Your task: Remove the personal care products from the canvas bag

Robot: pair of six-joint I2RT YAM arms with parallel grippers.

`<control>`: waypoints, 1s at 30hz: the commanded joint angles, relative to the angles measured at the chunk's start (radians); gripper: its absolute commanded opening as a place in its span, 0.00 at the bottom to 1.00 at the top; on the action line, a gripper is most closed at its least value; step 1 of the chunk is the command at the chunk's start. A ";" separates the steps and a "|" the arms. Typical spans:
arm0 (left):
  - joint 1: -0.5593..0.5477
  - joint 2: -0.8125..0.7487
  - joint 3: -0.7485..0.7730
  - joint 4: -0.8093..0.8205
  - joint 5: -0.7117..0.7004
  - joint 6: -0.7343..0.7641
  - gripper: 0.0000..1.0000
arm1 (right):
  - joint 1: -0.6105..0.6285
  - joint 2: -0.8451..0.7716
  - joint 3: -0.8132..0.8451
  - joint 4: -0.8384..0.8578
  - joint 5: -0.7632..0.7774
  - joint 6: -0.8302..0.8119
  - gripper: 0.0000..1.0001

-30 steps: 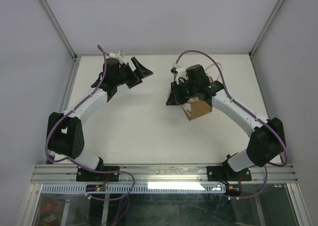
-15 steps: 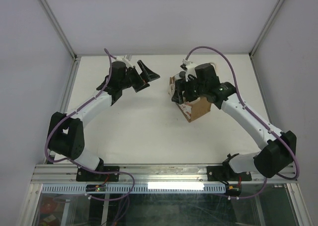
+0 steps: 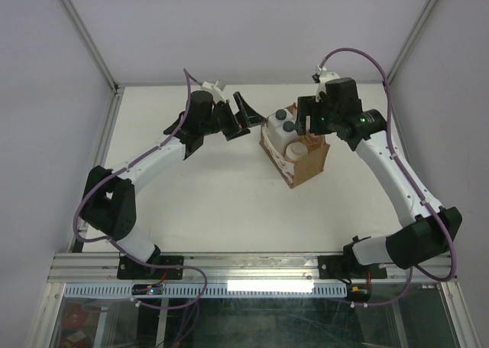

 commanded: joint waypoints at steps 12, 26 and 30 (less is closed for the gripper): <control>-0.093 0.072 0.175 -0.160 0.038 0.141 0.80 | -0.056 0.128 0.103 -0.065 0.068 -0.078 0.74; -0.093 0.081 0.176 -0.222 0.068 0.135 0.29 | -0.056 0.253 0.129 -0.088 0.165 -0.099 0.59; -0.093 0.087 0.182 -0.222 0.072 0.127 0.16 | -0.055 0.279 0.131 -0.094 0.160 -0.093 0.53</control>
